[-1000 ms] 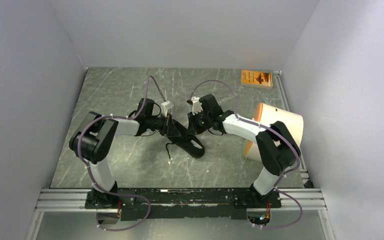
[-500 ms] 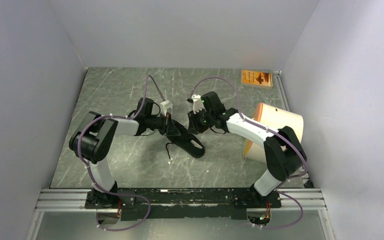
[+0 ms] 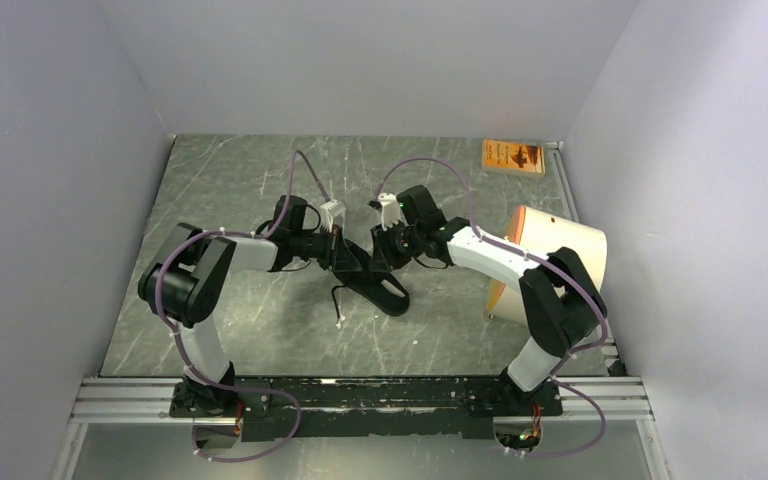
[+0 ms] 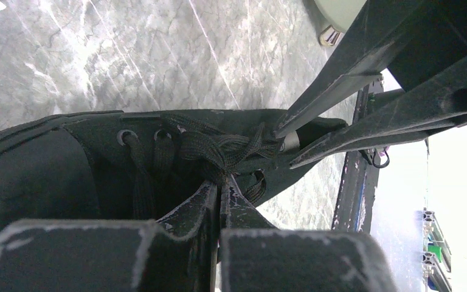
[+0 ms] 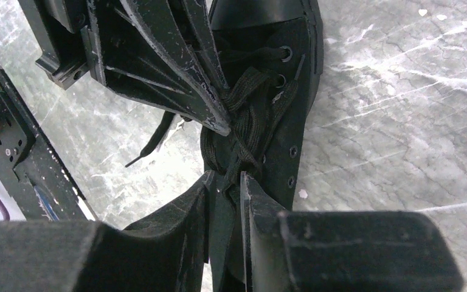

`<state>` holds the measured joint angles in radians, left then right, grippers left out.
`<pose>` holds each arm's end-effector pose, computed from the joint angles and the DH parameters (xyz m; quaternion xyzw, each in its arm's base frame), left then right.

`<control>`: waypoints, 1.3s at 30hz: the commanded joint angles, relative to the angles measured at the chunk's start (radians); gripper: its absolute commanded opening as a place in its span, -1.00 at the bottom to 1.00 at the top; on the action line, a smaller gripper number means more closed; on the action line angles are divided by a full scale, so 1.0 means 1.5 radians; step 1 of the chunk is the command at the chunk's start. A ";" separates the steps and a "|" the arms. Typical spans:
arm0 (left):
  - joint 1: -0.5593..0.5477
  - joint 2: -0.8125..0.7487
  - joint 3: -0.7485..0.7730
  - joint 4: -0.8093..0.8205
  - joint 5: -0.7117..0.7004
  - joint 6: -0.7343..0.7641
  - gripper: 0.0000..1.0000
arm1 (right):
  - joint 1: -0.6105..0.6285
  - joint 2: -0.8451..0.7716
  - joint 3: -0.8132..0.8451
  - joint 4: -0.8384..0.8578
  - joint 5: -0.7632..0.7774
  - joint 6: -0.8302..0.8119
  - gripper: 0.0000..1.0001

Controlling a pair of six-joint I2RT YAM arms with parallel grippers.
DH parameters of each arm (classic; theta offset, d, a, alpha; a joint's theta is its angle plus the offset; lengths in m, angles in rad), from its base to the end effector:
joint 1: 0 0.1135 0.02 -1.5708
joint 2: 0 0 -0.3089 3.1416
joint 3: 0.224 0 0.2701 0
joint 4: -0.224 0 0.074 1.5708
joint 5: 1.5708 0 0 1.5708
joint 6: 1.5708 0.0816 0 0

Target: Tie the shoes

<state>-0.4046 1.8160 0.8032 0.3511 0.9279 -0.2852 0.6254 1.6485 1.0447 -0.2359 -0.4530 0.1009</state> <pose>0.3257 -0.2105 0.1460 0.2441 0.7903 -0.5111 0.2336 0.2979 0.2592 0.2116 -0.3135 0.8581 0.3198 0.2511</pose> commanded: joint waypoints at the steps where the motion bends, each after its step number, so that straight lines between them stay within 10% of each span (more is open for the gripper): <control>1: 0.004 -0.007 -0.008 0.039 0.018 -0.006 -0.90 | 0.003 0.015 0.006 0.024 -0.003 0.005 -0.49; 14: 0.005 -0.003 -0.001 0.036 0.022 -0.006 -0.91 | 0.006 0.039 0.008 0.041 0.016 0.005 -0.49; 20: 0.005 -0.011 -0.006 0.033 0.022 -0.003 -0.90 | 0.011 0.034 0.019 0.018 0.040 0.006 -0.96; 39: 0.004 -0.095 -0.112 0.072 0.001 -0.045 -0.31 | -0.076 0.035 0.201 -0.401 -0.113 0.110 -1.00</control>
<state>-0.4026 1.7271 0.6670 0.3855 0.9344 -0.3229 0.5304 1.7027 1.3132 -0.7441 -0.5655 0.2638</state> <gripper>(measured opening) 0.310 0.008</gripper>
